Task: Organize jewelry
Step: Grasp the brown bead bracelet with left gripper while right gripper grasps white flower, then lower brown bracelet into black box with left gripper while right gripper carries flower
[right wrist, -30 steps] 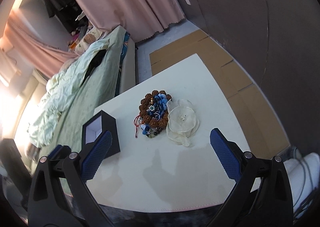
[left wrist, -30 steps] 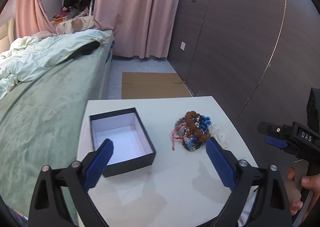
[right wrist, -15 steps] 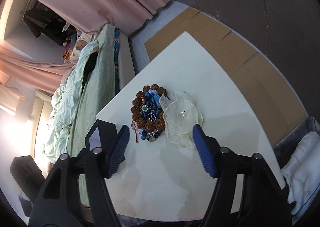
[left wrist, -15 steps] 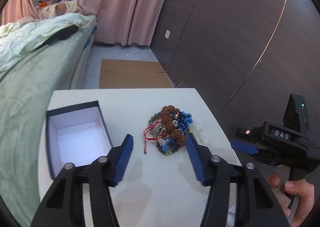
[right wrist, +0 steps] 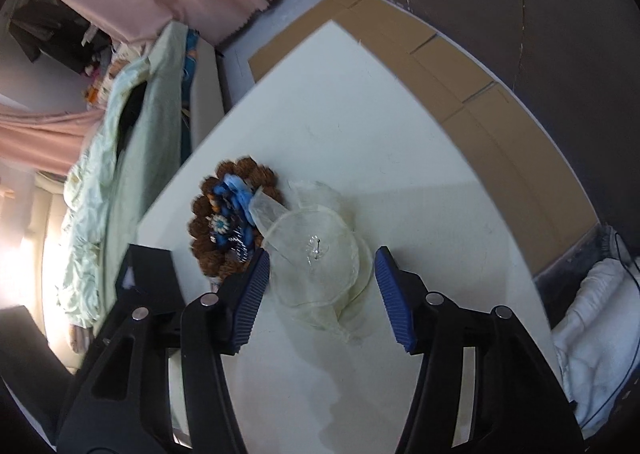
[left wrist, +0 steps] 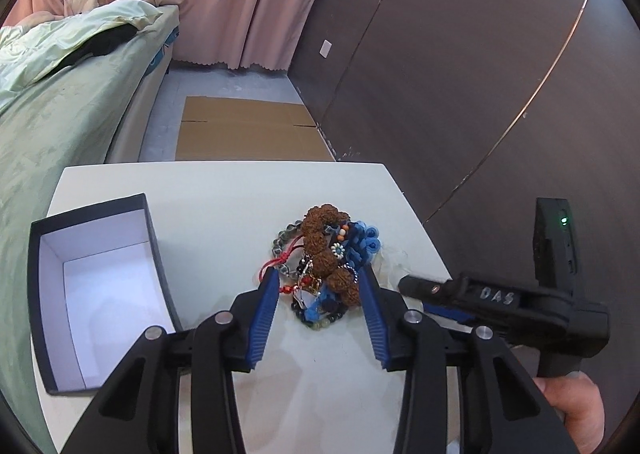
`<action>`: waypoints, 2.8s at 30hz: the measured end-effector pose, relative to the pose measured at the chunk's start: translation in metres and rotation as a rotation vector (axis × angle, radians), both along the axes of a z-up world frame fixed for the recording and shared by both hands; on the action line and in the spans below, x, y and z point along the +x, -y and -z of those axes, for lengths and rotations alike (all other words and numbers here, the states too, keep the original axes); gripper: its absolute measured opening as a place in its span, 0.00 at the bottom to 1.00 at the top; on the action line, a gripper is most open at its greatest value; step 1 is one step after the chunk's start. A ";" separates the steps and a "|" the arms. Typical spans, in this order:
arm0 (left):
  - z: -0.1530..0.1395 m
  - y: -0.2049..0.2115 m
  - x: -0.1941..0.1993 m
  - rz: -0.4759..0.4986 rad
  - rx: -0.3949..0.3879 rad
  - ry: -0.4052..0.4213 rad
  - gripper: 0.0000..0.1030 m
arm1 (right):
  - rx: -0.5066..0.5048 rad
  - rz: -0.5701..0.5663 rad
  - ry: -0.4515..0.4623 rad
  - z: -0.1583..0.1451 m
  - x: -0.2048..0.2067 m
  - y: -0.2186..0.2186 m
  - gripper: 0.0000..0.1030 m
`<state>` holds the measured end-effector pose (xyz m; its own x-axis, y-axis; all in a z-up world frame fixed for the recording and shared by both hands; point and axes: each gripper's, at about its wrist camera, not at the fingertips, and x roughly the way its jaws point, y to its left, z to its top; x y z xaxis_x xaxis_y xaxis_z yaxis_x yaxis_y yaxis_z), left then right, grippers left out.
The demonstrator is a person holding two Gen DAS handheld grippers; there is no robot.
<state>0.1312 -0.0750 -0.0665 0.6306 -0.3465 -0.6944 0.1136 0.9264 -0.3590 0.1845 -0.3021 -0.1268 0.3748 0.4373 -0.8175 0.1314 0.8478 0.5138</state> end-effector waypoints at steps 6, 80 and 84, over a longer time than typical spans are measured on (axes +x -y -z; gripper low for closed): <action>0.006 -0.010 0.015 -0.019 -0.015 -0.008 0.37 | -0.090 -0.054 0.030 0.000 0.006 -0.022 0.29; -0.107 -0.083 -0.047 -0.092 -0.079 0.241 0.15 | 0.185 -0.090 0.317 -0.070 -0.034 -0.044 0.07; -0.101 -0.098 -0.056 -0.129 -0.074 0.224 0.15 | 0.212 -0.120 0.334 -0.072 -0.034 -0.059 0.07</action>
<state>0.0751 0.0235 0.0348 0.8082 -0.2979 -0.5081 0.0803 0.9104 -0.4060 0.1509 -0.2433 -0.0545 0.5400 0.6396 -0.5471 -0.1656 0.7180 0.6760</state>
